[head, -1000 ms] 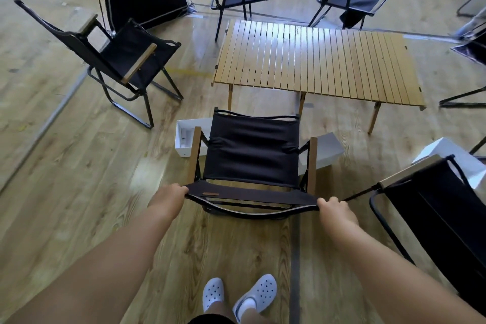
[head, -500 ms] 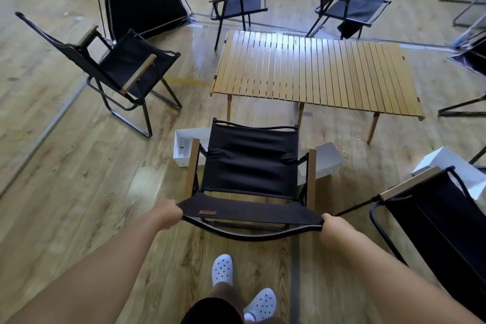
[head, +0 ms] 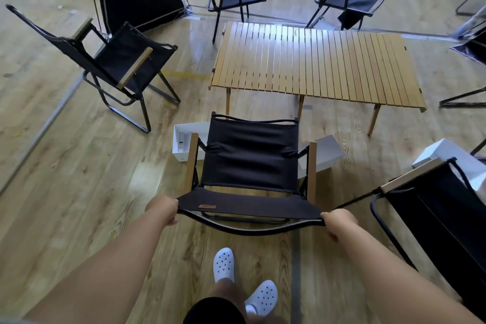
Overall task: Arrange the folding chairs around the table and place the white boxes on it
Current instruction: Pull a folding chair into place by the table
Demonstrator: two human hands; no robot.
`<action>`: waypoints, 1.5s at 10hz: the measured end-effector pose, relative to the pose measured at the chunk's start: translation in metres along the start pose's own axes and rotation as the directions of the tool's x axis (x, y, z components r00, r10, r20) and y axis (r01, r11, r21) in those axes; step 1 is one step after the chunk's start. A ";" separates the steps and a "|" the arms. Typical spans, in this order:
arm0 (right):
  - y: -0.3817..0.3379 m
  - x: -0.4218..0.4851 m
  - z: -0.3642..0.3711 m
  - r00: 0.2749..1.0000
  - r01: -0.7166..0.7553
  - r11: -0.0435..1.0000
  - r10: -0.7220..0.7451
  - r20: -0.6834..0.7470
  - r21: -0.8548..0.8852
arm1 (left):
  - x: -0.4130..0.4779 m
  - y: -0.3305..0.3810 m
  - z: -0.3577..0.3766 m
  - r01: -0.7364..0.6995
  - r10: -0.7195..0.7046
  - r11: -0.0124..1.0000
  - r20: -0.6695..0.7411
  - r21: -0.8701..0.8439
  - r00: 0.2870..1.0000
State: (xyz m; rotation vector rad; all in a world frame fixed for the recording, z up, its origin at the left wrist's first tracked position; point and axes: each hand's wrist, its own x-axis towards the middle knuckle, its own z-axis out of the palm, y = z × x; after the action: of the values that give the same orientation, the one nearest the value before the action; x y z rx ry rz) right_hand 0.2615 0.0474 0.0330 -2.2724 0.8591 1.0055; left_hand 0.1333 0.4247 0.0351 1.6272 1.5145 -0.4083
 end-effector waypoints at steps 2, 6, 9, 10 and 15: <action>0.009 0.002 0.002 0.960 -0.268 0.766 0.158 0.233 0.585 | 0.038 -0.026 0.015 0.234 -0.185 0.806 0.145 -0.543 0.972; 0.016 0.002 0.009 0.928 -0.367 0.294 0.056 0.367 0.883 | 0.043 -0.032 0.020 0.279 -0.110 0.510 0.260 -0.814 0.959; 0.014 0.009 0.008 0.941 -0.327 0.277 0.005 0.339 0.903 | 0.048 -0.028 0.027 0.244 -0.110 0.504 0.219 -0.828 0.970; 0.008 0.018 0.005 0.945 -0.311 0.280 -0.015 0.328 0.908 | 0.052 -0.019 0.029 0.241 -0.097 0.495 0.222 -0.835 0.970; -0.049 0.058 -0.015 0.951 -0.289 0.223 -0.043 0.305 0.931 | 0.075 0.058 0.042 0.243 -0.058 0.496 0.247 -0.834 0.967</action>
State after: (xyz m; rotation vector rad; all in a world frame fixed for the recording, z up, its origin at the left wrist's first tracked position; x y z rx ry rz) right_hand 0.3339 0.0505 0.0060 -0.9106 1.1143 0.4898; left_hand 0.2156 0.4479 -0.0234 0.6180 1.3630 0.1342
